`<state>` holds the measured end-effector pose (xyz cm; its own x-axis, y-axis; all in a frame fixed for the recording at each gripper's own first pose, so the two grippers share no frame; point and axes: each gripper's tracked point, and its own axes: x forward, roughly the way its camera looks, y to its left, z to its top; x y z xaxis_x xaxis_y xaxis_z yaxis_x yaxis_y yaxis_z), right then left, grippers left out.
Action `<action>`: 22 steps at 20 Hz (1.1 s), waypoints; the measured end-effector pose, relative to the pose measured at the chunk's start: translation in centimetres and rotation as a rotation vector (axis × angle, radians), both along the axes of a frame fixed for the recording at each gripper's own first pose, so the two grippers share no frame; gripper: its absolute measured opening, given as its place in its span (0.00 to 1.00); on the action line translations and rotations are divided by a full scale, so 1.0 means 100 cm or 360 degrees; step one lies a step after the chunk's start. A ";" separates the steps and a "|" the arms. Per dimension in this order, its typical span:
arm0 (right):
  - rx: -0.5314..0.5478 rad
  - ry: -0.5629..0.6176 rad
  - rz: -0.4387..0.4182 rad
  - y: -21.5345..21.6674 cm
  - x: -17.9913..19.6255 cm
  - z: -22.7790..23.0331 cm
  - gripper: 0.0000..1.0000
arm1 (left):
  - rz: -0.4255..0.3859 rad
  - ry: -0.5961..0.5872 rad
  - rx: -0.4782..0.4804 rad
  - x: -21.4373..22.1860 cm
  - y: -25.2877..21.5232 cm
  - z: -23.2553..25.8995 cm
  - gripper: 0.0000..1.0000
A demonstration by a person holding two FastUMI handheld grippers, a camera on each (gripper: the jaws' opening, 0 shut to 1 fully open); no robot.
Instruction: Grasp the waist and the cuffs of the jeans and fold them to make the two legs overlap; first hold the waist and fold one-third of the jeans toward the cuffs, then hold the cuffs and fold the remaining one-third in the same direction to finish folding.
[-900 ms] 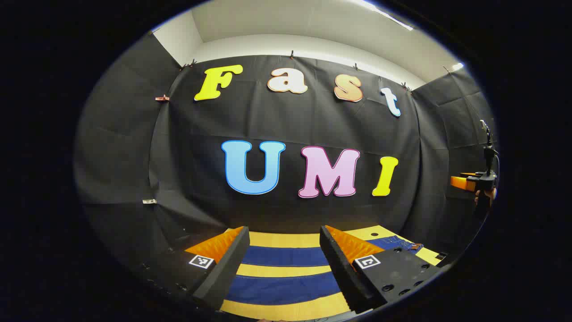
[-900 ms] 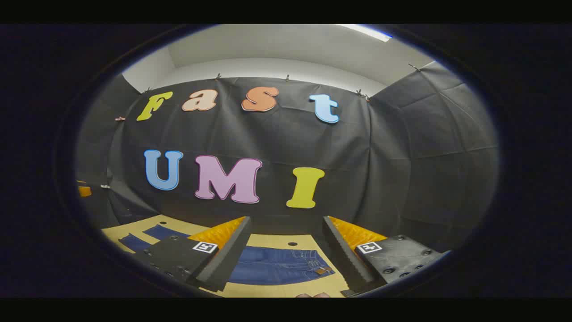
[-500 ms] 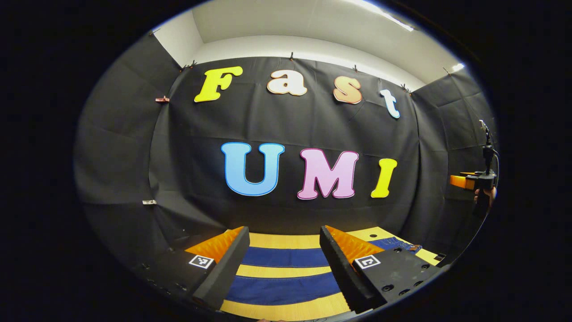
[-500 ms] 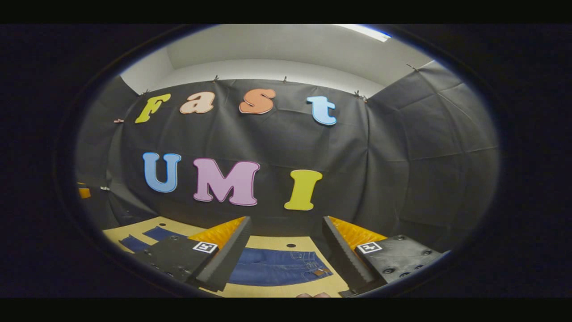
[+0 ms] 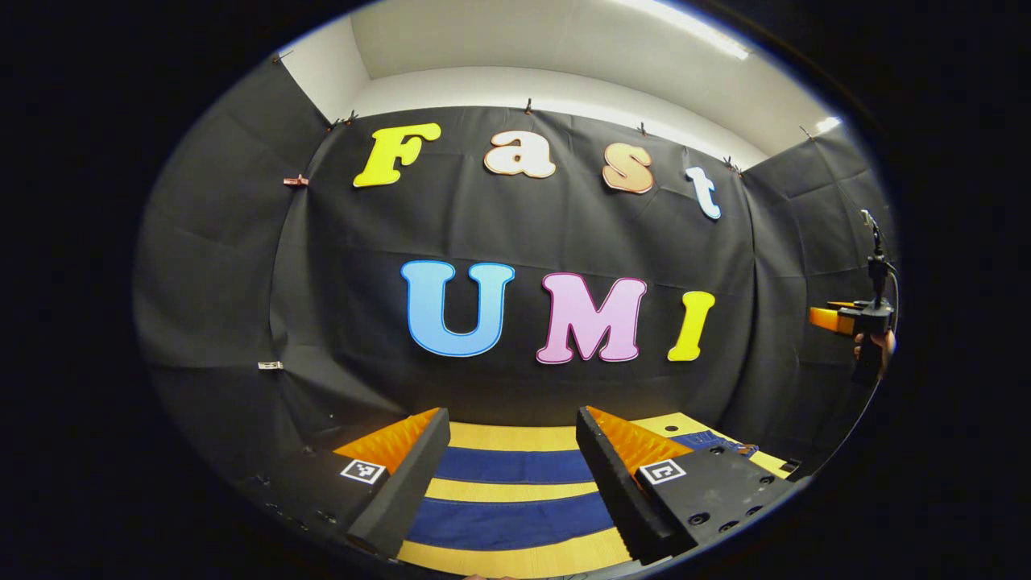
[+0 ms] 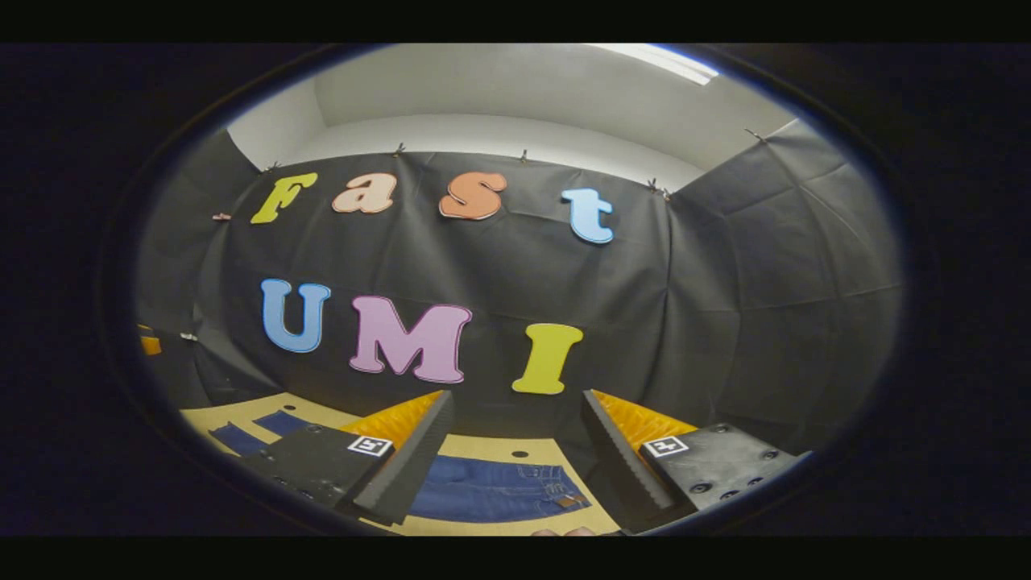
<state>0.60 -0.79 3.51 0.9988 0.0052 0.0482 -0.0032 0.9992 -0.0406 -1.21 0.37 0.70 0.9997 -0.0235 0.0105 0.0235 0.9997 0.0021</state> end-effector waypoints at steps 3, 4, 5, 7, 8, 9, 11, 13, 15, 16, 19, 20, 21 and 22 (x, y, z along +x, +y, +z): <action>0.0044 0.0037 0.0047 0.006 0.004 0.007 0.96 | -0.0046 0.0087 0.0122 -0.008 0.011 -0.014 0.99; 0.0044 0.0027 0.0054 0.005 0.005 0.011 0.97 | -0.0051 0.0100 0.0160 -0.011 0.018 -0.016 0.98; 0.0025 0.0025 0.0059 0.004 0.008 0.011 0.97 | -0.0080 0.0145 0.0192 -0.015 0.023 -0.025 0.98; -0.0056 0.0072 0.0075 0.004 0.011 0.000 0.96 | -0.0122 0.0214 0.0224 -0.020 0.028 -0.040 0.99; -0.0099 0.0093 0.0092 0.004 0.013 -0.005 0.96 | -0.0142 0.0240 0.0230 -0.021 0.033 -0.048 0.99; -0.0148 0.0099 0.0139 0.007 0.016 -0.008 0.97 | -0.0167 0.0276 0.0223 -0.021 0.036 -0.057 0.98; -0.0199 0.0156 0.0281 0.017 0.024 -0.027 0.96 | -0.0230 0.0362 0.0210 -0.018 0.039 -0.077 0.99; -0.0226 0.0326 0.0385 0.014 0.036 -0.067 0.97 | -0.0316 0.0452 0.0222 -0.010 0.039 -0.097 0.99; -0.0229 0.0398 0.0422 0.005 0.050 -0.087 0.97 | -0.0376 0.0539 0.0238 0.003 0.042 -0.119 0.99; -0.0223 0.0442 0.0464 0.004 0.057 -0.101 0.97 | -0.0411 0.0590 0.0242 0.011 0.042 -0.131 0.99; -0.0310 0.0664 0.0583 -0.005 0.087 -0.174 0.97 | -0.0498 0.0781 0.0276 0.038 0.045 -0.173 0.99; -0.0373 0.0760 0.0631 -0.007 0.095 -0.201 0.97 | -0.0534 0.0854 0.0314 0.047 0.045 -0.187 0.99; -0.0432 0.0848 0.0683 -0.009 0.101 -0.227 0.97 | -0.0574 0.0921 0.0373 0.056 0.045 -0.203 0.99; -0.0475 0.0926 0.0729 -0.009 0.109 -0.250 0.97 | -0.0616 0.0984 0.0439 0.066 0.044 -0.215 0.99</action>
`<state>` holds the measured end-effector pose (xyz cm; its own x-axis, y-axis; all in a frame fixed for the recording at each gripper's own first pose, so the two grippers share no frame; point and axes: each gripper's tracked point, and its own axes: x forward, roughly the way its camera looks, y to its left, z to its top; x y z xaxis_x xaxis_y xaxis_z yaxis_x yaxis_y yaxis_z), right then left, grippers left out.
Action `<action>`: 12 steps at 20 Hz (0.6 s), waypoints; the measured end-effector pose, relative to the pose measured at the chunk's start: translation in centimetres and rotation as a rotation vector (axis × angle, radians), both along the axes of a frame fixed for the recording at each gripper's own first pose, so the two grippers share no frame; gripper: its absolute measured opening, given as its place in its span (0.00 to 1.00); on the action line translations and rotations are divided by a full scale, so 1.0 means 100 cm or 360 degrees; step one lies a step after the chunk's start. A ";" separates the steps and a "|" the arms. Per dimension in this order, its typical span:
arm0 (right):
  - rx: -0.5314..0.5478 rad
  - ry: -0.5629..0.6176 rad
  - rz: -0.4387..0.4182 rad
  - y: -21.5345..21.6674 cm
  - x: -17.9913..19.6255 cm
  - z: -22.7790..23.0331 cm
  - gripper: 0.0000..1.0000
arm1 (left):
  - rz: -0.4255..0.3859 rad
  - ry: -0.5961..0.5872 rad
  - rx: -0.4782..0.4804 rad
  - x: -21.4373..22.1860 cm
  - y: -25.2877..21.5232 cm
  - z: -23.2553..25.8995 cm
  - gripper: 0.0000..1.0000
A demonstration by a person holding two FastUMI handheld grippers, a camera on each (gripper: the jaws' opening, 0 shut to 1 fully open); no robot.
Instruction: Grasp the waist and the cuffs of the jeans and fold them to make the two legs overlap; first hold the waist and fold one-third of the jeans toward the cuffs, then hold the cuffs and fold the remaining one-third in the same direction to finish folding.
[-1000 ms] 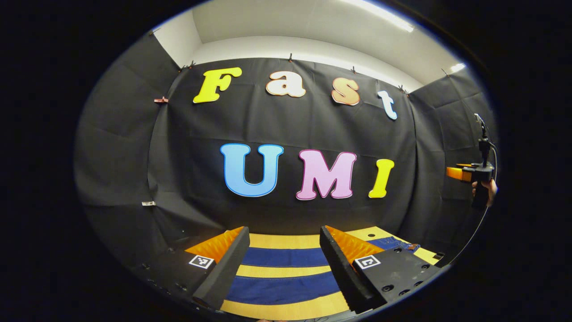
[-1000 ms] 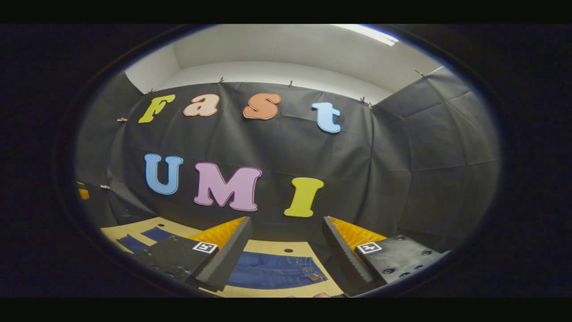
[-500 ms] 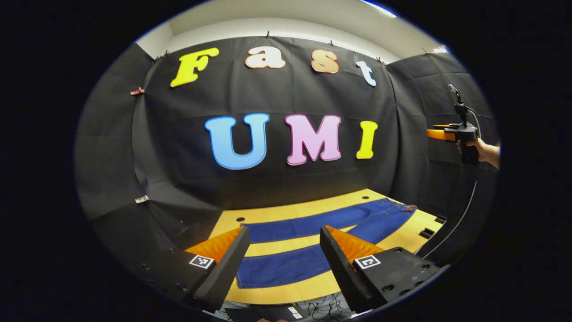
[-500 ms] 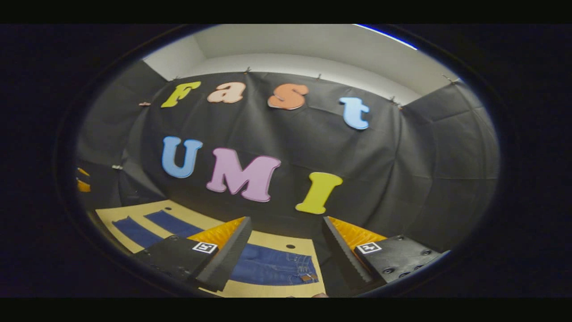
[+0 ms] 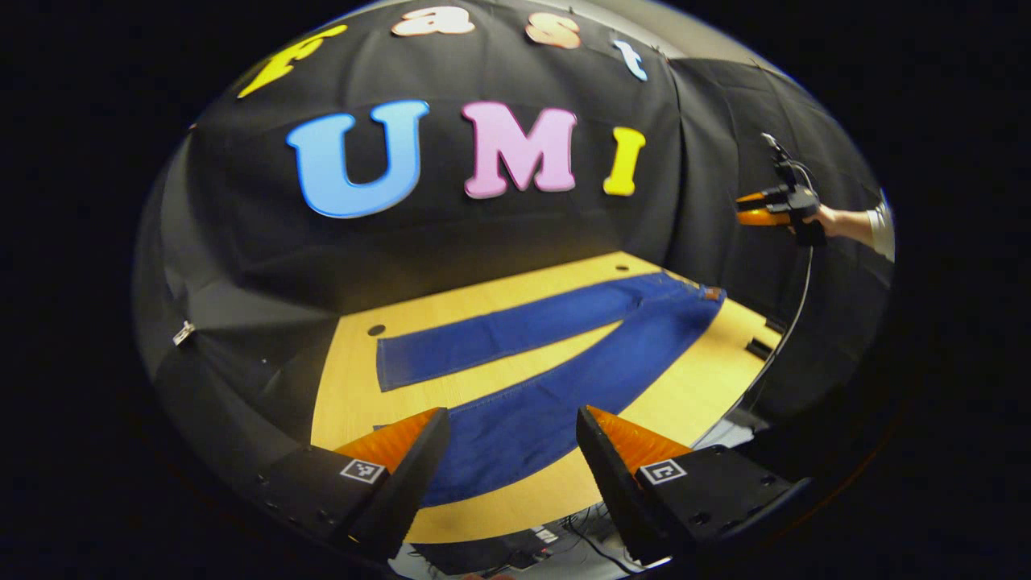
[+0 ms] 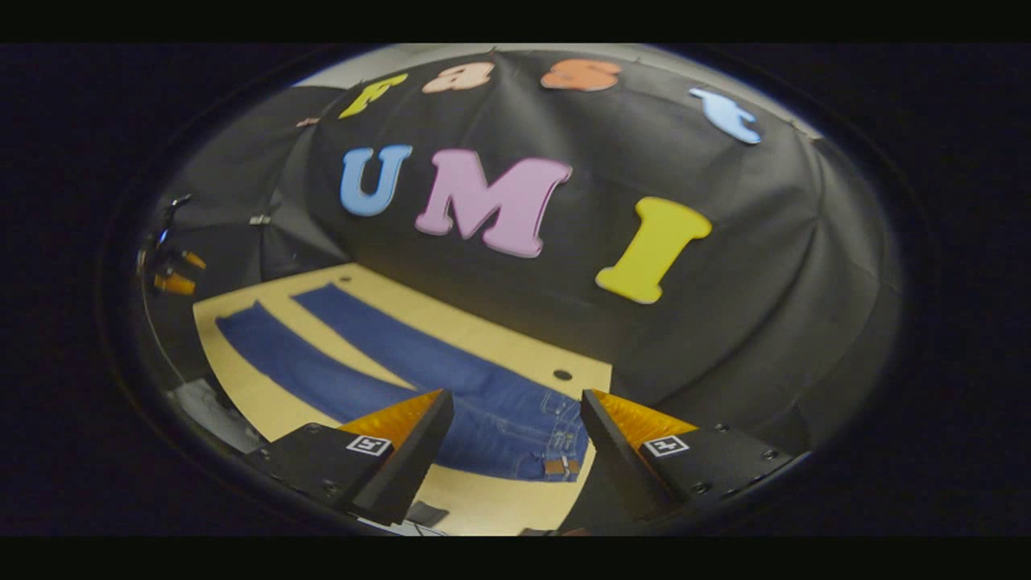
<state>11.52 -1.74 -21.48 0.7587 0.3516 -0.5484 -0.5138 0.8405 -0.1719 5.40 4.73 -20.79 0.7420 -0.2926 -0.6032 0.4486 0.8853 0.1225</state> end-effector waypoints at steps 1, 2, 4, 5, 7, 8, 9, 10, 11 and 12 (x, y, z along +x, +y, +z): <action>-0.0018 0.0073 0.0051 0.002 0.006 -0.023 0.96 | -0.0077 0.0076 0.0051 0.010 -0.003 -0.016 0.99; -0.0027 0.0166 0.0103 0.005 0.009 -0.046 0.96 | -0.0139 0.0163 0.0086 0.016 -0.006 -0.034 0.99; -0.0090 0.0363 0.0210 0.006 0.010 -0.095 0.97 | -0.0259 0.0387 0.0162 0.019 -0.001 -0.072 0.97; -0.0150 0.0449 0.0274 0.002 0.008 -0.117 0.96 | -0.0307 0.0499 0.0215 0.017 0.006 -0.093 0.97; -0.0236 0.0625 0.0397 -0.006 0.001 -0.158 0.98 | -0.0356 0.0712 0.0358 0.015 0.023 -0.134 0.97; -0.0261 0.0737 0.0428 -0.011 -0.004 -0.177 0.98 | -0.0389 0.0784 0.0416 0.014 0.034 -0.150 0.97; -0.0276 0.0847 0.0456 -0.015 -0.010 -0.193 0.98 | -0.0422 0.0848 0.0455 0.012 0.041 -0.161 0.97; -0.0306 0.0931 0.0476 -0.021 -0.012 -0.207 0.98 | -0.0443 0.0902 0.0495 0.009 0.049 -0.166 0.97; -0.0339 0.1004 0.0507 -0.027 -0.017 -0.218 0.97 | -0.0445 0.0963 0.0532 0.009 0.056 -0.173 0.97; -0.0377 0.1069 0.0535 -0.033 -0.021 -0.226 0.98 | -0.0447 0.1018 0.0545 0.008 0.058 -0.179 0.97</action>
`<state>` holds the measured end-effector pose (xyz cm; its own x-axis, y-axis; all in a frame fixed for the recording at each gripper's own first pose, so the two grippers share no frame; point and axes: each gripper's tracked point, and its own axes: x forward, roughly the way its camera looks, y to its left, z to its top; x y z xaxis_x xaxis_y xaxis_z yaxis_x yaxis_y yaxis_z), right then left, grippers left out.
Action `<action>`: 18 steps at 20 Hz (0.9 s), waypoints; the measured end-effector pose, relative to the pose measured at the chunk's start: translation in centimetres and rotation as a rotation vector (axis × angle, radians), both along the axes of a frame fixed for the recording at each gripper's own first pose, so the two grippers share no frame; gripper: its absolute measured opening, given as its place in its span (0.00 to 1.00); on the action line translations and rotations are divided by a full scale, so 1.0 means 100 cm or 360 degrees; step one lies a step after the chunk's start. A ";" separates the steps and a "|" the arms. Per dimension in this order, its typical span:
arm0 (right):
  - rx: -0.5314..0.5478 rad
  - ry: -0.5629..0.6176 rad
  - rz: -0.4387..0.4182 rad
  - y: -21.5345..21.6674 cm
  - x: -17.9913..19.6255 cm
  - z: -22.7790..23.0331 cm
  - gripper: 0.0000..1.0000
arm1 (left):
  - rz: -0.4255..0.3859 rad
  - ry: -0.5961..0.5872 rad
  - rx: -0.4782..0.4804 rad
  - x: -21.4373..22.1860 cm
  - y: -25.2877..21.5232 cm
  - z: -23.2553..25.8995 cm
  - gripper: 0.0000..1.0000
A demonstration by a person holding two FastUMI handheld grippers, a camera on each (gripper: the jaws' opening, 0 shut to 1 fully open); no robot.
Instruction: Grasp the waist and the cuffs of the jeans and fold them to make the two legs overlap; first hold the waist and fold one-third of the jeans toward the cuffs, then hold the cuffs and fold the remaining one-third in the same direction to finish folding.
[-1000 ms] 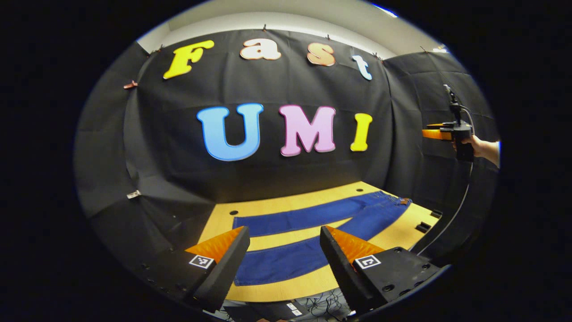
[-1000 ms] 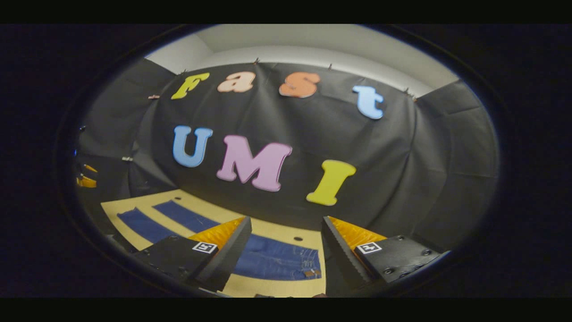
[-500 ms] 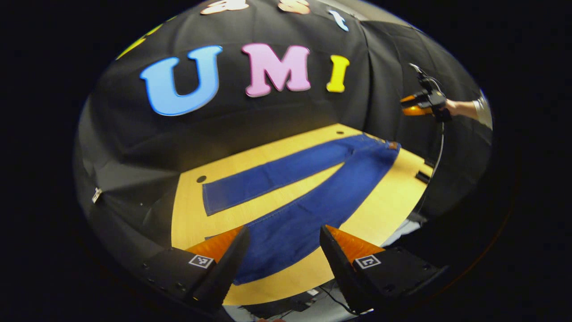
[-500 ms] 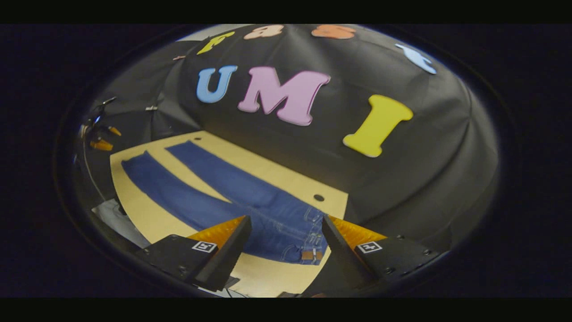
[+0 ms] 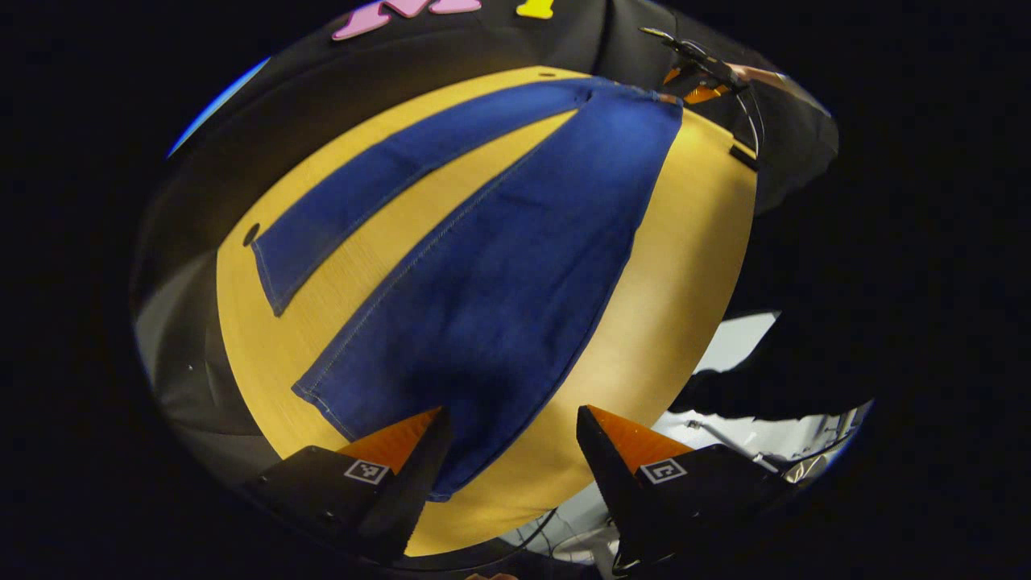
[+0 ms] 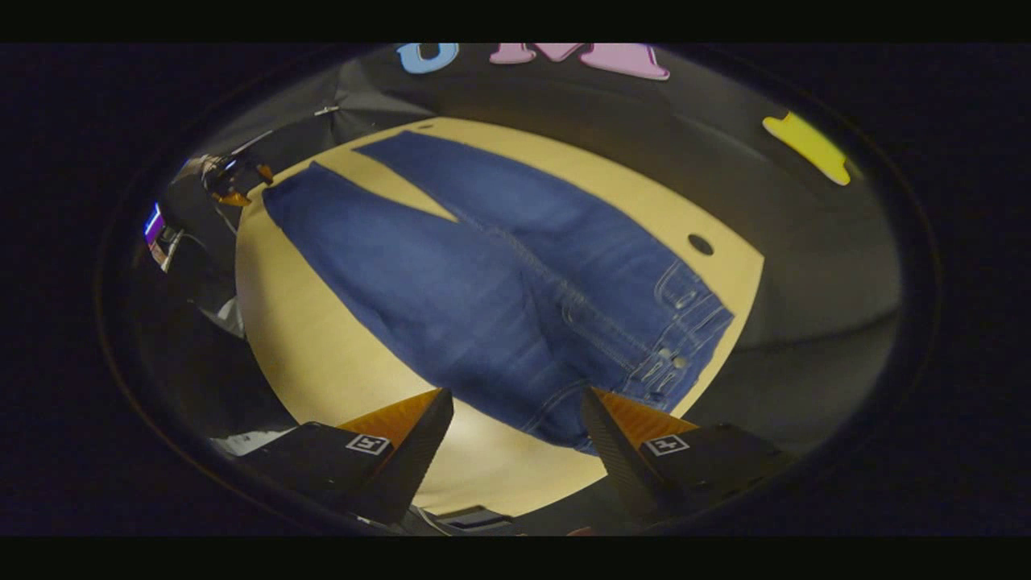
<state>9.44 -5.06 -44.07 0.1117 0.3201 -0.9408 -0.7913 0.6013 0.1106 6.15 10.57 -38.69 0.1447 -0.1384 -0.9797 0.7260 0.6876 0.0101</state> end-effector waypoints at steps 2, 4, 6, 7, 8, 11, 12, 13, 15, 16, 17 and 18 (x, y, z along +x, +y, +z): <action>-0.0065 0.0094 0.0049 -0.013 -0.004 -0.018 0.98 | -0.0051 0.0061 0.0030 -0.003 0.000 -0.003 0.99; -0.0128 0.0214 0.0054 -0.030 -0.010 -0.038 0.98 | -0.0101 0.0125 0.0066 -0.004 0.000 -0.008 0.98; -0.0177 0.0231 0.0079 -0.036 -0.007 -0.047 0.98 | -0.0129 0.0151 0.0103 -0.005 -0.001 -0.010 0.98; -0.0179 0.0234 0.0084 -0.034 -0.007 -0.050 0.93 | -0.0134 0.0166 0.0121 -0.006 0.000 -0.011 0.98; -0.0186 0.0223 0.0101 -0.031 -0.005 -0.051 0.96 | -0.0137 0.0183 0.0148 -0.008 0.003 -0.015 0.98; -0.0275 0.0287 0.0180 -0.031 -0.021 -0.062 0.96 | -0.0149 0.0192 0.0229 -0.009 0.010 -0.021 0.95; -0.0339 0.0293 0.0210 -0.034 -0.026 -0.069 0.92 | -0.0118 0.0219 0.0249 -0.015 0.012 -0.027 1.00; -0.0314 0.0252 0.0230 -0.030 -0.021 -0.071 0.93 | -0.0095 0.0216 0.0243 -0.014 0.011 -0.025 0.99; -0.0357 0.0268 0.0195 -0.030 -0.022 -0.064 0.92 | -0.0070 0.0242 0.0263 -0.011 0.011 -0.027 0.96; -0.0372 0.0289 0.0161 -0.030 -0.023 -0.068 0.98 | -0.0080 0.0255 0.0292 -0.008 0.015 -0.026 0.94; -0.0388 0.0297 0.0127 -0.029 -0.019 -0.068 0.96 | -0.0096 0.0249 0.0330 -0.002 0.019 -0.026 0.72; -0.0411 0.0302 0.0087 -0.028 -0.012 -0.065 0.87 | -0.0069 0.0242 0.0372 0.004 0.025 -0.027 0.51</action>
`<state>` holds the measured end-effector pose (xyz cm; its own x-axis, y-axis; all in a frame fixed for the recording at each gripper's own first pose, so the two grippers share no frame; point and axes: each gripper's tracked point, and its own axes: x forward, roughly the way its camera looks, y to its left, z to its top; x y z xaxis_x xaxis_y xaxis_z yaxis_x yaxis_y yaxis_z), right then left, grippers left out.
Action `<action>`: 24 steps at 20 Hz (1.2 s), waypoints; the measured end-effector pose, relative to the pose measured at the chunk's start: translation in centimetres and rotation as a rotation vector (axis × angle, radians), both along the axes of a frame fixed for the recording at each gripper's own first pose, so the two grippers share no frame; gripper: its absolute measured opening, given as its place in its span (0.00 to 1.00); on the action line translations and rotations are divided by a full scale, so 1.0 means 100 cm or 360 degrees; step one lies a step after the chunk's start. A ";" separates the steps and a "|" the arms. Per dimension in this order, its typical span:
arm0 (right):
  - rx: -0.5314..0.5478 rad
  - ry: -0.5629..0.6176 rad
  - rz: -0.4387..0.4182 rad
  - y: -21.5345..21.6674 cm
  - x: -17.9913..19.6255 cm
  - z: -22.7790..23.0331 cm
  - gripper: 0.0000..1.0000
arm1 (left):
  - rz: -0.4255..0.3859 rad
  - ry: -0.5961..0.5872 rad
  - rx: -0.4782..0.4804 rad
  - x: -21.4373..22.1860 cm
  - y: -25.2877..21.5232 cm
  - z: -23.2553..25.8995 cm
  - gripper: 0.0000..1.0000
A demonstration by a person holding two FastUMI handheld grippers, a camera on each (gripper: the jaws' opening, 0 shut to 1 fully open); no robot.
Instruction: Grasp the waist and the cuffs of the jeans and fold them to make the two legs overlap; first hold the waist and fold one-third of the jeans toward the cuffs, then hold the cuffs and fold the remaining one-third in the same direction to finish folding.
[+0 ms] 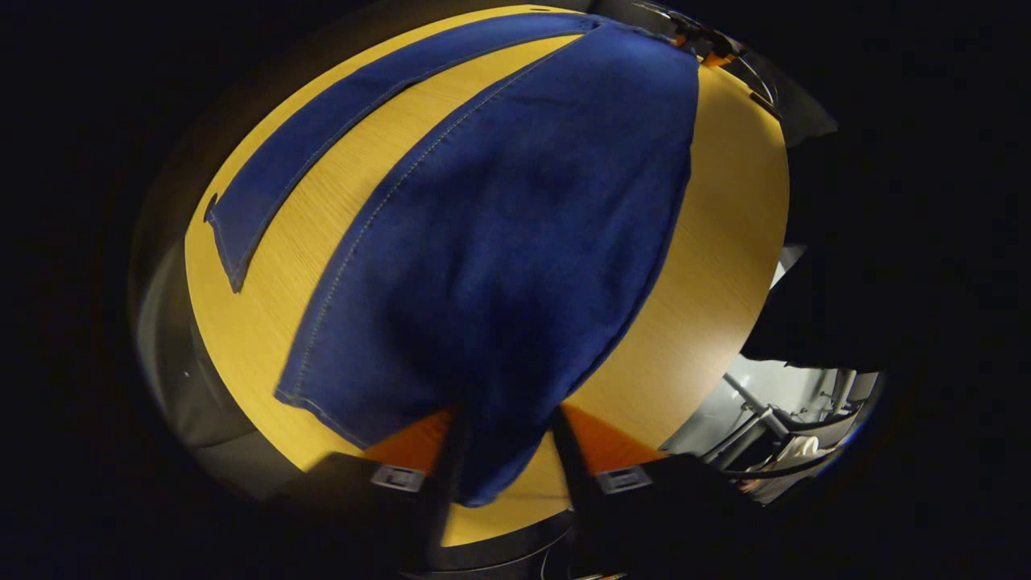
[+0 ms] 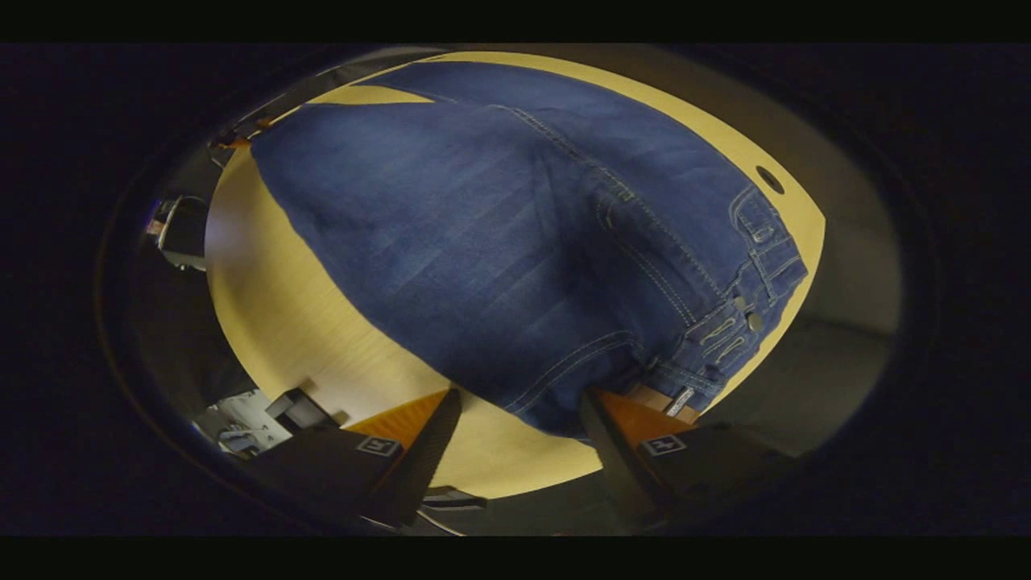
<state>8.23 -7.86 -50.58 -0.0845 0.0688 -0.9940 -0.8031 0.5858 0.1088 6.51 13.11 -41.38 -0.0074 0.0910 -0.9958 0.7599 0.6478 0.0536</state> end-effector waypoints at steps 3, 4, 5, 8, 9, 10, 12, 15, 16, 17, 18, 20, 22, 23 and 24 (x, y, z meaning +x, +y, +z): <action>-0.0039 -0.0134 -0.0161 0.001 0.028 0.003 0.14 | 0.0187 -0.0001 -0.0049 0.008 -0.008 0.006 0.06; -0.0034 -0.0146 -0.0215 0.003 0.025 -0.002 0.08 | 0.0280 0.0001 -0.0064 0.012 -0.010 0.009 0.06; -0.0007 -0.0171 -0.0272 0.005 0.028 0.006 0.05 | 0.0359 0.0003 -0.0083 0.015 -0.013 0.010 0.06; 0.0073 -0.0229 -0.0438 0.004 0.026 0.009 0.05 | 0.0413 -0.0101 -0.0110 0.029 -0.010 0.014 0.06; 0.0096 -0.0248 -0.0485 0.006 0.028 0.013 0.05 | 0.0408 -0.0132 -0.0114 0.024 -0.008 0.013 0.06; 0.0127 -0.0279 -0.0527 0.008 0.030 0.020 0.05 | 0.0418 -0.0153 -0.0121 0.026 -0.009 0.014 0.06; 0.0187 -0.0343 -0.0595 0.012 0.035 0.034 0.05 | 0.0467 -0.0173 -0.0125 0.032 -0.011 0.014 0.06; 0.0295 -0.0459 -0.0718 0.021 0.053 0.061 0.05 | 0.0589 -0.0258 -0.0144 0.043 -0.016 0.015 0.06; 0.0342 -0.0497 -0.0787 0.023 0.060 0.072 0.05 | 0.0622 -0.0293 -0.0163 0.048 -0.017 0.017 0.06; 0.0403 -0.0551 -0.0866 0.027 0.071 0.082 0.00 | 0.0661 -0.0331 -0.0188 0.057 -0.019 0.024 0.02; 0.0456 -0.0578 -0.0938 0.029 0.079 0.091 0.05 | 0.0710 -0.0375 -0.0218 0.070 -0.021 0.030 0.06; 0.0516 -0.0651 -0.1010 0.031 0.100 0.111 0.07 | 0.0843 -0.0471 -0.0290 0.098 -0.024 0.038 0.06; 0.0529 -0.0732 -0.1015 0.033 0.118 0.121 0.05 | 0.0955 -0.0533 -0.0360 0.131 -0.029 0.048 0.06; 0.0525 -0.0775 -0.1020 0.034 0.130 0.126 0.05 | 0.0987 -0.0558 -0.0378 0.150 -0.027 0.055 0.06; 0.0531 -0.0827 -0.1033 0.034 0.146 0.130 0.05 | 0.1002 -0.0584 -0.0381 0.169 -0.022 0.061 0.06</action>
<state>22.81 -4.42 -37.61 0.5268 0.2384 -0.8159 -0.3198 0.9449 0.0696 23.45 10.88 -35.31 0.3485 -0.0394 -0.9365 0.2043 0.9783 0.0348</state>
